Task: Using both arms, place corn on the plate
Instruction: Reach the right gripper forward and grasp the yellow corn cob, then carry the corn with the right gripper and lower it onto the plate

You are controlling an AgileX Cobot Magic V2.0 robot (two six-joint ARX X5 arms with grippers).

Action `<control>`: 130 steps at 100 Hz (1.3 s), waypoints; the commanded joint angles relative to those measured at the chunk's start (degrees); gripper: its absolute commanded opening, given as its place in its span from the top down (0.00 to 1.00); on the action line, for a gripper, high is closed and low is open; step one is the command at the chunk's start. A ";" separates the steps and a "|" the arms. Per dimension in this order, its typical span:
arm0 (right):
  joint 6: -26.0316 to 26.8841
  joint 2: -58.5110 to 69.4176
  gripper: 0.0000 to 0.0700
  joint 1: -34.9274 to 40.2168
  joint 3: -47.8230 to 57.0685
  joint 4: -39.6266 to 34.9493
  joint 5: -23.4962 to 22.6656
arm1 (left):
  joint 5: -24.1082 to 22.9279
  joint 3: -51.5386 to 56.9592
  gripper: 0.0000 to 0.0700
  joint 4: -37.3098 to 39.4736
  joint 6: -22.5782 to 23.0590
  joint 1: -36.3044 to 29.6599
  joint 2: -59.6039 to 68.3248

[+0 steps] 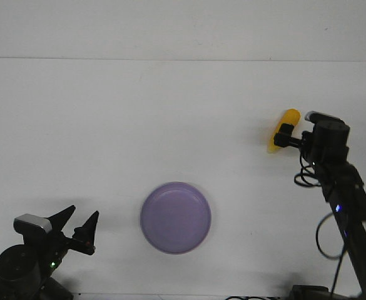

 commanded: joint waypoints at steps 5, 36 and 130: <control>0.87 14.51 0.16 -0.76 9.77 -3.58 0.07 | -0.15 0.20 0.34 0.50 0.68 -0.31 0.20; 2.45 36.65 0.16 -1.29 28.33 -11.06 0.44 | -0.15 0.20 0.34 0.48 0.68 -0.31 0.20; -6.67 15.87 0.75 2.58 29.16 -19.98 -3.58 | -0.15 0.20 0.34 0.48 0.74 -0.33 0.20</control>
